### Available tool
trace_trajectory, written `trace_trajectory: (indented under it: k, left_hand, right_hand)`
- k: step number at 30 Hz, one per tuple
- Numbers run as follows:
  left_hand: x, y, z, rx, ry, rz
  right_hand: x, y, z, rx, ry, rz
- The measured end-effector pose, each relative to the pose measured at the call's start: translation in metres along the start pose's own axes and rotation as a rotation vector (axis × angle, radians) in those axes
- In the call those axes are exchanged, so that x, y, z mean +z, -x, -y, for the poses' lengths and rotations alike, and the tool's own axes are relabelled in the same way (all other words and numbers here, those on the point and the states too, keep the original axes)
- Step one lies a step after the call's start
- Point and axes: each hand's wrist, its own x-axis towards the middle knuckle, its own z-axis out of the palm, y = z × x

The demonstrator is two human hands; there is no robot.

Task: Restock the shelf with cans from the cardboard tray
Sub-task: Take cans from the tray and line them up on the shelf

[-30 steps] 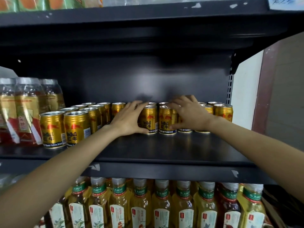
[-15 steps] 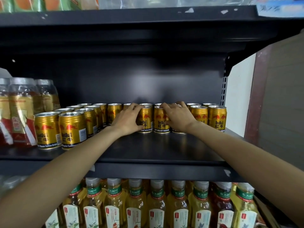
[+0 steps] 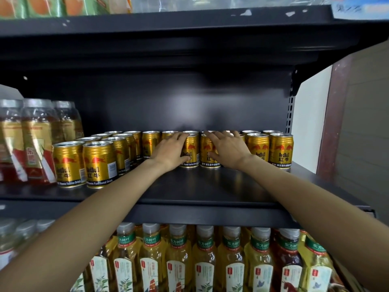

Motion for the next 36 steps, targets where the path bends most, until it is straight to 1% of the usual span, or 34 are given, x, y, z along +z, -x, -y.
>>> trace_trajectory:
  k: [3,5,7,9,12,15,16,18,20,21,22,24,27,29,30,32,34,36]
  left_hand:
    - [-0.007,0.002,-0.007,-0.046,-0.015,0.066]
    - [-0.015,0.008,-0.013,-0.083,0.038,0.088]
    - [-0.027,0.024,-0.022,-0.097,0.131,0.040]
    - [-0.042,0.051,-0.034,-0.088,0.259,-0.095]
    - [-0.057,0.110,-0.053,-0.069,0.440,-0.349]
    - [-0.055,0.177,-0.066,-0.092,0.579,-0.595]
    - [-0.049,0.199,-0.068,-0.108,0.584,-0.671]
    - [-0.034,0.241,-0.068,-0.149,0.515,-0.800]
    - [-0.021,0.285,-0.066,-0.184,0.422,-0.847]
    - [-0.014,0.307,-0.063,-0.205,0.378,-0.834]
    - [-0.008,0.330,-0.060,-0.239,0.348,-0.792]
    - [0.005,0.378,-0.049,-0.349,0.335,-0.629]
    - [0.029,0.452,-0.025,-0.596,0.359,-0.210]
    - [0.044,0.495,-0.011,-0.825,0.383,0.071]
    - [0.052,0.515,-0.005,-0.927,0.397,0.197]
    - [0.064,0.547,0.006,-1.047,0.407,0.382]
    - [0.078,0.573,0.017,-1.090,0.409,0.463]
    - [0.095,0.597,0.028,-1.090,0.414,0.566]
  right_hand:
    - [-0.006,0.005,0.005,0.039,-0.089,0.023]
    - [-0.014,0.013,0.010,0.047,-0.152,-0.017]
    - [-0.024,0.026,0.017,0.055,-0.249,-0.101]
    - [-0.035,0.045,0.026,0.047,-0.359,-0.268]
    - [-0.050,0.088,0.052,0.012,-0.507,-0.546]
    - [-0.052,0.140,0.086,0.013,-0.695,-0.719]
    - [-0.048,0.157,0.099,0.011,-0.781,-0.756]
    - [-0.035,0.191,0.123,0.012,-0.925,-0.780]
    - [-0.018,0.223,0.148,0.023,-1.065,-0.723]
    - [-0.009,0.239,0.161,0.030,-1.137,-0.662]
    - [0.000,0.254,0.173,0.039,-1.204,-0.571]
    - [0.023,0.283,0.197,0.056,-1.298,-0.301]
    - [0.065,0.320,0.231,-0.001,-1.258,0.127]
    - [0.091,0.341,0.256,-0.047,-1.220,0.344]
    - [0.104,0.352,0.269,-0.059,-1.202,0.425]
    - [0.127,0.369,0.297,-0.064,-1.153,0.556]
    - [0.146,0.380,0.326,-0.066,-1.078,0.693]
    - [0.164,0.388,0.354,-0.081,-1.013,0.806]
